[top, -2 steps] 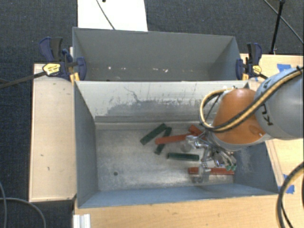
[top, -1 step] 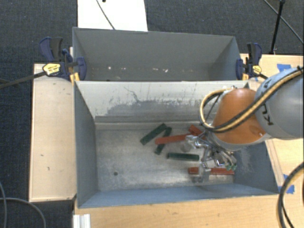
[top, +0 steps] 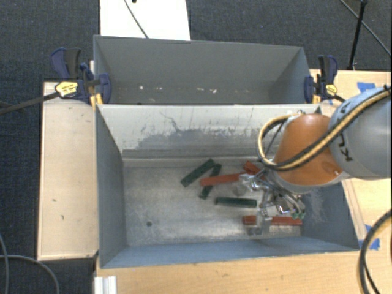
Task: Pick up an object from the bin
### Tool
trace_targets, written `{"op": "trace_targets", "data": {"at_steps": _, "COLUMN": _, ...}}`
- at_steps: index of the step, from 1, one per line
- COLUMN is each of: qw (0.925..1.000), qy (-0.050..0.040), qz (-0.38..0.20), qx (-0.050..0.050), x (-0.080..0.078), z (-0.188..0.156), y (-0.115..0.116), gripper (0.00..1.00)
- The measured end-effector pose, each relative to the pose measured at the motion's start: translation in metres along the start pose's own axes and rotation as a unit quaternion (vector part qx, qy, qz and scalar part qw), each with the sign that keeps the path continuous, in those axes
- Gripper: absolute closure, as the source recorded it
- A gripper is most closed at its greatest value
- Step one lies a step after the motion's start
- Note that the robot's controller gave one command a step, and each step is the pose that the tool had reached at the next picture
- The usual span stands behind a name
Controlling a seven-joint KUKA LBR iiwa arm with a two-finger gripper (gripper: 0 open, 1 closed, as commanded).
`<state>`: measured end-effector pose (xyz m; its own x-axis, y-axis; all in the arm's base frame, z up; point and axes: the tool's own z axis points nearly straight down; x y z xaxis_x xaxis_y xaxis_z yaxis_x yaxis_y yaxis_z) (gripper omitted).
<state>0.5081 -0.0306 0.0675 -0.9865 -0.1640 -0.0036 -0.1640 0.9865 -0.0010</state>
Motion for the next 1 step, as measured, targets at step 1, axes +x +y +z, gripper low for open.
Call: {"op": "trace_targets", "data": {"at_steps": 1, "qw": 1.0, "qy": 0.0002, "qz": -0.001, "qx": 0.0, "x": 0.0, "z": -0.0003, "y": 0.0001, "gripper": 1.0}}
